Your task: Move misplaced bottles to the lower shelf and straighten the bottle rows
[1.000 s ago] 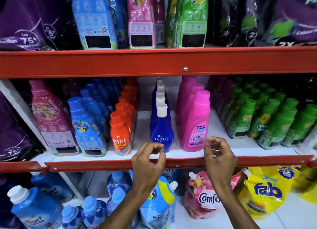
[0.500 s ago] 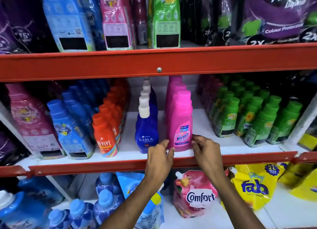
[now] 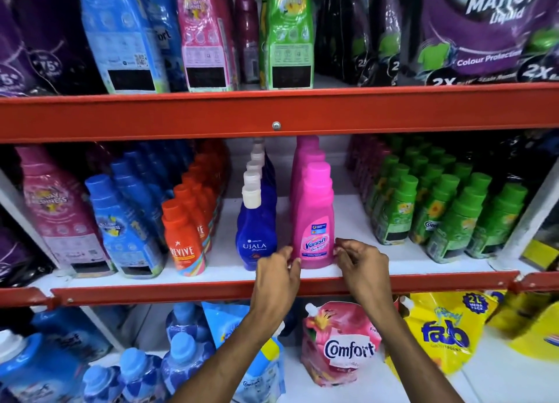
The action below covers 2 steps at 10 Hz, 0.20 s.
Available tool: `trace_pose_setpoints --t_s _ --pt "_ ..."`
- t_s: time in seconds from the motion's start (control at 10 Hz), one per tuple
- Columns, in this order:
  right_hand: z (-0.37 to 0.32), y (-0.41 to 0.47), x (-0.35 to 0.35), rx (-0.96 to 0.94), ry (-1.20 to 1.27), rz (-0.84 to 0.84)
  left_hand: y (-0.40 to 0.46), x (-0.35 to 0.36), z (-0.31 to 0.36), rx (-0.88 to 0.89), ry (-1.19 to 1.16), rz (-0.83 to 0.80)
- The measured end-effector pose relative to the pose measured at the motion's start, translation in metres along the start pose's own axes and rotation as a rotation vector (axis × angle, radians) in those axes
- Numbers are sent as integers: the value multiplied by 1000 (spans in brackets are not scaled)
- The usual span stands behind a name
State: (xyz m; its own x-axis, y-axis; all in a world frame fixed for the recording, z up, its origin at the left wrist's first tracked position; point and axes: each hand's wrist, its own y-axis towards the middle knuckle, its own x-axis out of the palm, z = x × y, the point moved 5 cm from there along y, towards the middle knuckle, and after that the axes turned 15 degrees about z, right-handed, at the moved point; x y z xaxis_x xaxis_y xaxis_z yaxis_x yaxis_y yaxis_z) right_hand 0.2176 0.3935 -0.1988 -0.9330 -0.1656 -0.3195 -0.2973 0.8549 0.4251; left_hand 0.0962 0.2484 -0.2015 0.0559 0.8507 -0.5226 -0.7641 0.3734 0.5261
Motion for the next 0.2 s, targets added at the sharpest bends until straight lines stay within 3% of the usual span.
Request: trace_pose_setpoints --t_s 0.1,0.2 --pt "-4 -1 -18 120 189 155 3 -24 21 75 7 25" --pt "-42 0 -80 97 465 524 19 -72 62 366 -43 291"
